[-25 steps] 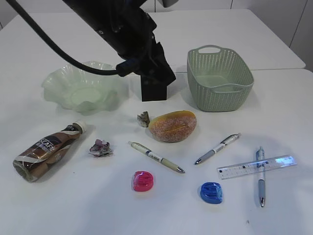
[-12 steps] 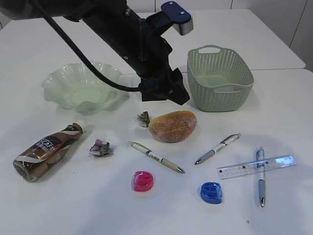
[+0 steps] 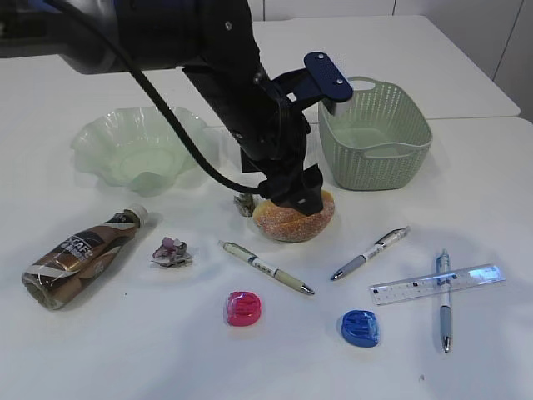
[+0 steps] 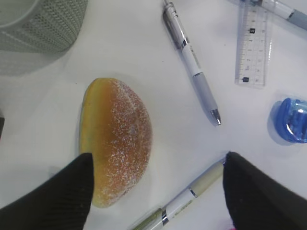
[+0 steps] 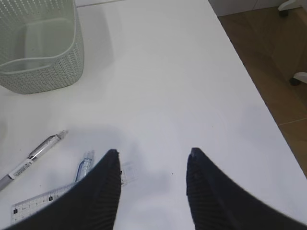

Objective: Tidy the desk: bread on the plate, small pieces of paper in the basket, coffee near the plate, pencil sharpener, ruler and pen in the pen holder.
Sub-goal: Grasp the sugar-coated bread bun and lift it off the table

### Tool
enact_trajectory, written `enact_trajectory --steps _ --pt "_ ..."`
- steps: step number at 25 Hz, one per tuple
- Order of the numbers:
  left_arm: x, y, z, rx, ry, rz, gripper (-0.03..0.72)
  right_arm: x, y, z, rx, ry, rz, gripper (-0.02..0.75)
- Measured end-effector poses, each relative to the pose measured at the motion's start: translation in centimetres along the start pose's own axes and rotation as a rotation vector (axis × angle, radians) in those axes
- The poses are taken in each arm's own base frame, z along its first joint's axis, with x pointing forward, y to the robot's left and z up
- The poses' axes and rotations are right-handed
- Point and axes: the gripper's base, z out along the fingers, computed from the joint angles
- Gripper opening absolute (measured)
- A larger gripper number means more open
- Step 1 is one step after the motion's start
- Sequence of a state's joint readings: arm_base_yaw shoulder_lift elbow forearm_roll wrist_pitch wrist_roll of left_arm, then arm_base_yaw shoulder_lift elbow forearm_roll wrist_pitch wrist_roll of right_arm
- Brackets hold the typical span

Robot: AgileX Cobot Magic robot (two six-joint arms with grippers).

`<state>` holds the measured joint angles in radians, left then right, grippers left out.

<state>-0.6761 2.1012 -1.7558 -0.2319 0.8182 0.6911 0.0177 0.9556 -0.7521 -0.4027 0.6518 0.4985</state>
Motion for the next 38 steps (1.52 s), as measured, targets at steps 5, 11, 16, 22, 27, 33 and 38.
enact_trajectory --steps 5,11,16,22,27,33,38 --pt "0.5 0.1 1.4 -0.009 0.034 -0.021 0.599 0.0 0.0 0.0 0.002 -0.003 -0.004 0.365" --pt "0.4 0.6 2.6 -0.026 0.042 -0.025 0.599 0.0 0.0 0.0 0.002 -0.003 -0.004 0.365" --pt "-0.2 1.2 3.7 -0.035 0.031 -0.035 0.599 0.0 0.0 0.0 0.003 -0.004 -0.005 0.365" --pt "0.1 1.6 5.4 -0.033 0.07 -0.039 0.597 -0.1 -0.1 0.0 0.008 -0.007 -0.016 0.365" --pt "0.7 1.7 7.3 -0.025 0.099 -0.041 0.596 -0.1 -0.1 0.0 0.009 -0.007 -0.019 0.365" --pt "0.7 2.0 8.0 -0.053 0.102 -0.013 0.594 -0.1 -0.1 0.0 0.011 -0.008 -0.03 0.365" --pt "0.8 2.3 8.3 -0.08 0.105 0.011 0.594 -0.1 -0.1 0.0 0.011 -0.008 -0.03 0.365"
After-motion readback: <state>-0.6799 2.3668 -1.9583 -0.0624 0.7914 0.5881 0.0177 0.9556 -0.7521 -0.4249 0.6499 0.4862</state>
